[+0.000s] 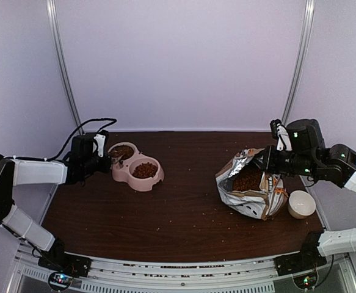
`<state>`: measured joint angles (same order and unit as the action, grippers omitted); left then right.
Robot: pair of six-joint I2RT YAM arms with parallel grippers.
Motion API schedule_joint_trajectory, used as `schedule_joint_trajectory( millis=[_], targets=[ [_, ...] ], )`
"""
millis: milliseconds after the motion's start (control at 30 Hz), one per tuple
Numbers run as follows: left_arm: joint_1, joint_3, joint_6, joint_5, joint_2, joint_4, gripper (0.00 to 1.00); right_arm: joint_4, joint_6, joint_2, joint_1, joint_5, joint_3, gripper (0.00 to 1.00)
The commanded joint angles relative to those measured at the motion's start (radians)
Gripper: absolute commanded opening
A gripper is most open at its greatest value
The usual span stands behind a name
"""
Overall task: Serve the pet food
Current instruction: Place the pet food in the pet food bowl.
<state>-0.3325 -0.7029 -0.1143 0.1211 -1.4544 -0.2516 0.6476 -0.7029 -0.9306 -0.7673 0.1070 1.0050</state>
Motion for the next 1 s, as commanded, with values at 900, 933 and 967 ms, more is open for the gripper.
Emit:
schedule_joint_trajectory(
  millis=[900, 933, 967],
  targets=[
    [0.010, -0.143, 0.037, 0.010, 0.023, 0.189, 0.00, -0.066, -0.013, 0.024, 0.019, 0.017, 0.001, 0.00],
    [0.009, -0.150, 0.039, 0.008, 0.022, 0.199, 0.00, -0.065, -0.013, 0.024, 0.019, 0.017, 0.000, 0.00],
    [0.009, -0.156, 0.042, 0.008, 0.022, 0.208, 0.00, -0.065, -0.013, 0.025, 0.019, 0.017, 0.001, 0.00]
  ],
)
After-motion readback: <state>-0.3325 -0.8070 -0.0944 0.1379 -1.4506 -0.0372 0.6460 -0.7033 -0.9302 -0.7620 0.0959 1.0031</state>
